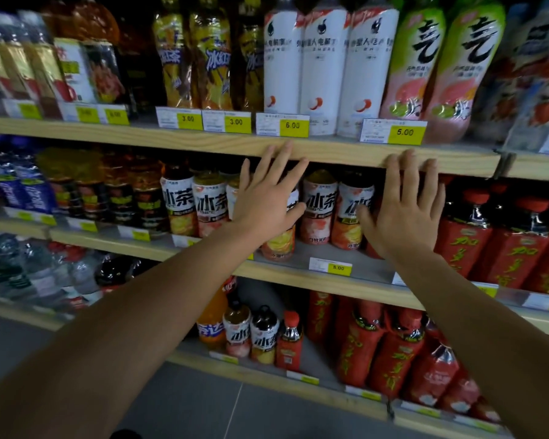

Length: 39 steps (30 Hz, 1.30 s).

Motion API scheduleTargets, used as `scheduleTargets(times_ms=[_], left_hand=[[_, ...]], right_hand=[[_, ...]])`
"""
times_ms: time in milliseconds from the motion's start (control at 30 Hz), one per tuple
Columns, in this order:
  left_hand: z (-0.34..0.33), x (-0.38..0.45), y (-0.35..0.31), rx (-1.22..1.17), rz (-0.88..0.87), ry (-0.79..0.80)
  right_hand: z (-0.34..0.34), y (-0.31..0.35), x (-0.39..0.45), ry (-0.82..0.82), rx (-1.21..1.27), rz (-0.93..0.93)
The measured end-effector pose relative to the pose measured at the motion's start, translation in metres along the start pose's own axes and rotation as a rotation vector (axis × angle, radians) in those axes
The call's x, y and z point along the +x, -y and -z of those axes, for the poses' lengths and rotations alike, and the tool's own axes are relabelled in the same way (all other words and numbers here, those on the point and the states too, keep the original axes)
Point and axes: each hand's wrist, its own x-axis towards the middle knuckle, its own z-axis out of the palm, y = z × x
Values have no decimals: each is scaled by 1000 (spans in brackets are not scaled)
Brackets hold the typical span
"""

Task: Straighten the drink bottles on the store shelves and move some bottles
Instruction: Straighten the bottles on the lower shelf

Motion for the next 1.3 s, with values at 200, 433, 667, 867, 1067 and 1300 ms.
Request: scheduleTargets(times_ms=[200,433,667,867,1067,1300], left_hand=[[-23,-53,57,-153,22,35],[-66,-123,136,-200,-1,108],[-112,-180,186,-225,-8,300],[-143,-197,220,-178,-47,328],[-170,-210,226,-105,-61,181],[-192,-213,227,-32,-45,-8]], right_hand=[[-8,47,-17,35,39,-77],[-46,134,-72,341,19,-42],[-77,204,-132,585,17,-45],[-108,241,-173,744,34,-57],[-147,249,-202,797,46,-9],[-213,245,-204,883,75,40]])
